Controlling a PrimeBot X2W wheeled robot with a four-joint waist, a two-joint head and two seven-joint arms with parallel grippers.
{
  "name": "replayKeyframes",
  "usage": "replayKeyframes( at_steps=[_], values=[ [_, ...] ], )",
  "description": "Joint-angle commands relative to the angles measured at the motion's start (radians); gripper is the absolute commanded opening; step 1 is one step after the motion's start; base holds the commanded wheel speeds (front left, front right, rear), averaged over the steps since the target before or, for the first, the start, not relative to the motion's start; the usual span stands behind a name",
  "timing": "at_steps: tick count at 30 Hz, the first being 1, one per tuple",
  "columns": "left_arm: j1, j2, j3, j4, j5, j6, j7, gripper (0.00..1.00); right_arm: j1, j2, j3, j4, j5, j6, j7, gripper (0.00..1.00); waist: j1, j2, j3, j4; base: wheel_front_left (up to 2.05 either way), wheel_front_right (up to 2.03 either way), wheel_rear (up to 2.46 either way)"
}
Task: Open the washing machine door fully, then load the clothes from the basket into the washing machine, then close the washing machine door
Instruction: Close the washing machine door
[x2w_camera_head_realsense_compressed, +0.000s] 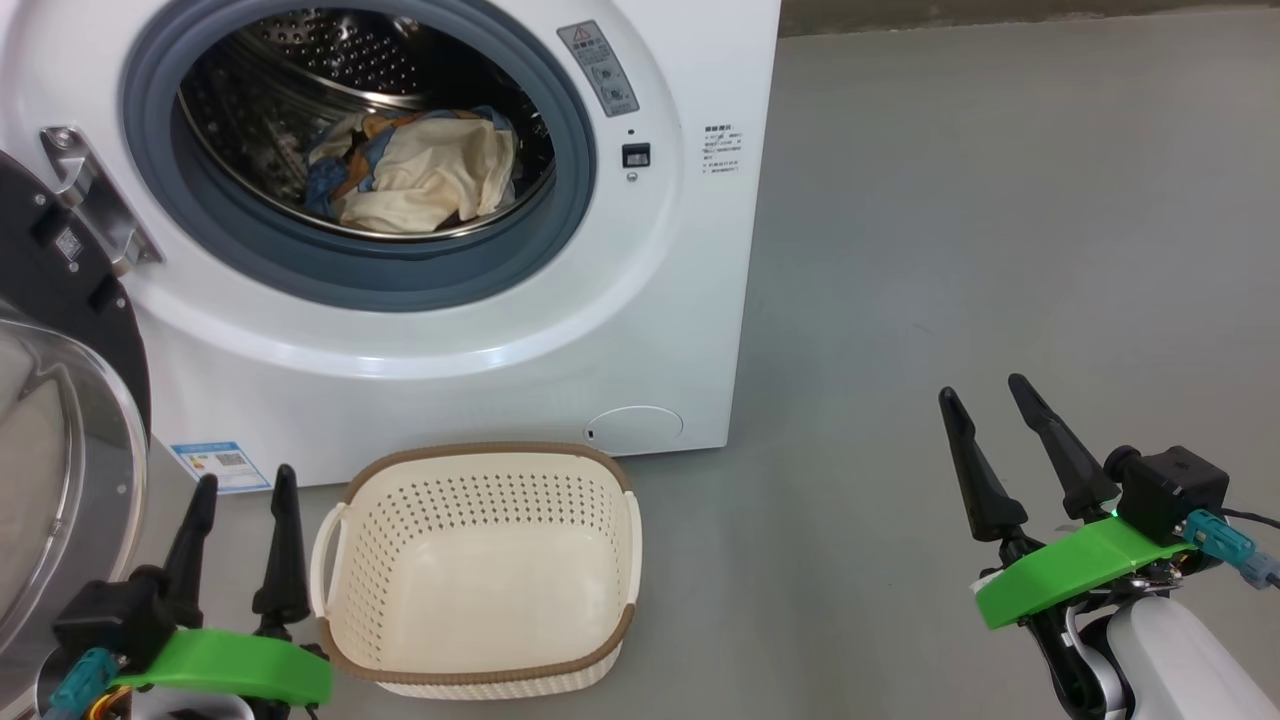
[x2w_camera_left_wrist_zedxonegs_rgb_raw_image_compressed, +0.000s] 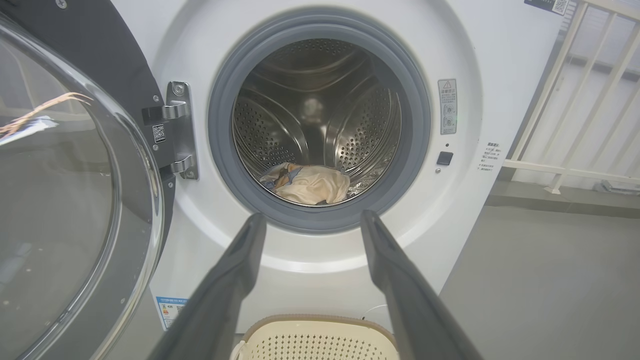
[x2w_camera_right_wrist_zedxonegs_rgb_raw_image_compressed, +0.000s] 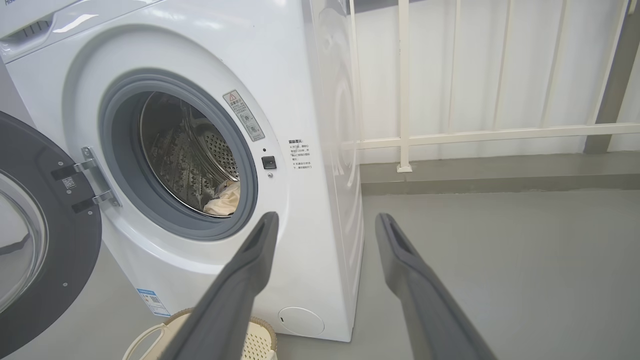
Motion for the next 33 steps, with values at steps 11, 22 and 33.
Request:
replayKeyframes(
  at_steps=[11, 22, 33],
  values=[
    [-0.023, 0.011, 0.045, -0.012, 0.017, -0.003, -0.006, 1.00, -0.008, -0.010, 0.017, -0.013, 0.020, 0.005, -0.008, 1.00, 0.0000, -0.0001, -0.008, 0.001, 0.00, 0.00, 0.00],
    [-0.019, 0.007, 0.049, -0.014, 0.024, -0.004, -0.006, 1.00, -0.006, -0.009, 0.020, -0.012, 0.023, 0.005, -0.008, 1.00, 0.0000, -0.0001, -0.012, 0.003, 0.00, 0.00, 0.00],
    [-0.019, 0.004, 0.049, -0.002, 0.029, -0.004, -0.006, 1.00, -0.001, -0.007, 0.017, -0.011, 0.024, 0.005, -0.008, 1.00, 0.0000, -0.0001, -0.016, 0.021, 0.00, 0.00, 0.00]
  ],
)
